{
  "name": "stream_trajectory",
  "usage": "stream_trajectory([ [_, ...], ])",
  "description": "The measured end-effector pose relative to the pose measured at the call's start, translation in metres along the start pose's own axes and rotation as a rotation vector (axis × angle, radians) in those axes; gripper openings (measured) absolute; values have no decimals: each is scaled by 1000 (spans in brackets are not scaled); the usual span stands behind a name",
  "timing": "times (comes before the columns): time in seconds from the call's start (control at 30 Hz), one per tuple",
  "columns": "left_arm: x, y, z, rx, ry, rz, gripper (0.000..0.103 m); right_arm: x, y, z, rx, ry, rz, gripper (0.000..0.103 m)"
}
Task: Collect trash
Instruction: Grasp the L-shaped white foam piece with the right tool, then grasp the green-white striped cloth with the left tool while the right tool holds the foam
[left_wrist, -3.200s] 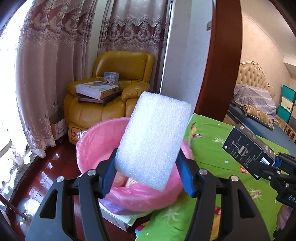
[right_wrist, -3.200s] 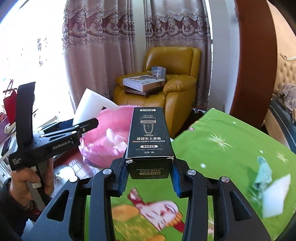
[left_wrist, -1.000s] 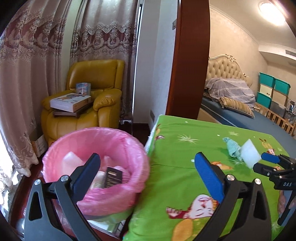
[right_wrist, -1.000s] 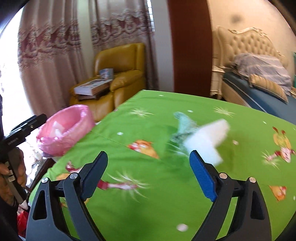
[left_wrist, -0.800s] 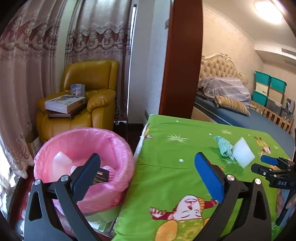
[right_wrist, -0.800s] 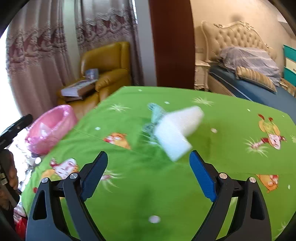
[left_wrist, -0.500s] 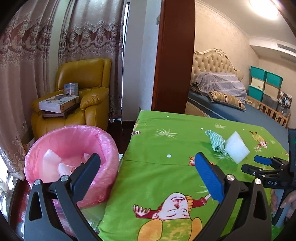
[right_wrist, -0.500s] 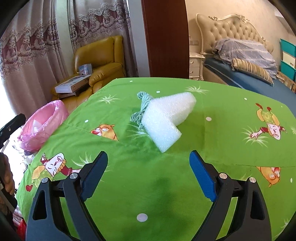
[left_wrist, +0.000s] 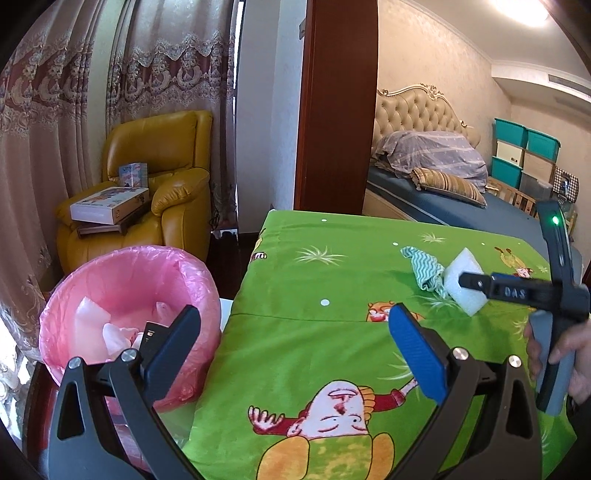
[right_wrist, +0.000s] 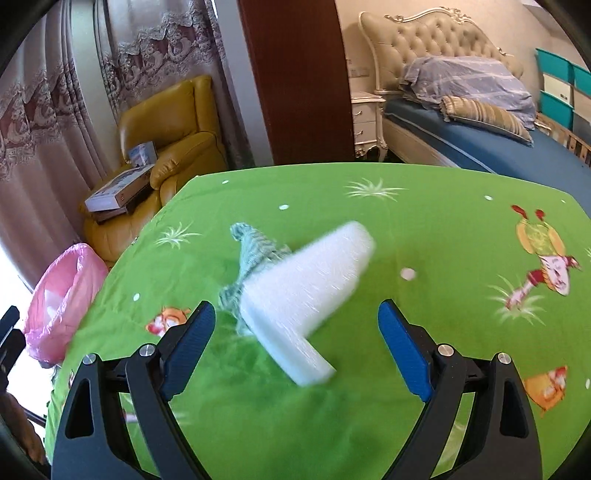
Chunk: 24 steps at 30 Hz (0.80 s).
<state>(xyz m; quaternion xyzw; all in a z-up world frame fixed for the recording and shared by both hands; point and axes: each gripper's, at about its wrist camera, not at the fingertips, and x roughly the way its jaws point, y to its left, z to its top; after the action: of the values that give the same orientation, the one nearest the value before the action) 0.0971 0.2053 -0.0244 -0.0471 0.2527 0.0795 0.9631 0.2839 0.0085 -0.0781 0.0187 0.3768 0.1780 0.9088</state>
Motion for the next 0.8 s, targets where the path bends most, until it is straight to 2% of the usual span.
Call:
stream_trajectory([
  [0.07,1,0,0,-1,8,2,99,12,11,0,-23,26,-18,85],
  [0.1,2,-1,-1,-1,12,1,99,18,15,-2,-33,39,-34,81],
  [0.13,4,-1,-1,0,17,2,99,21,17,-3,-40,46,-40,73],
  [0.17,4,-2,0,2,19,2,99,23,20,-5,-47,47,-35,56],
  [0.23,6,-5,0,10,25,1,99,21,21,-9,-54,45,-36,51],
  [0.4,15,-19,4,31,36,-15,99,-4,8,-17,-69,-9,-2,48],
  [0.5,22,-34,6,42,46,-40,99,-30,-10,-20,-93,-66,-26,47],
  [0.8,58,-106,10,136,84,-118,99,-60,-82,-37,-10,-124,-73,48],
])
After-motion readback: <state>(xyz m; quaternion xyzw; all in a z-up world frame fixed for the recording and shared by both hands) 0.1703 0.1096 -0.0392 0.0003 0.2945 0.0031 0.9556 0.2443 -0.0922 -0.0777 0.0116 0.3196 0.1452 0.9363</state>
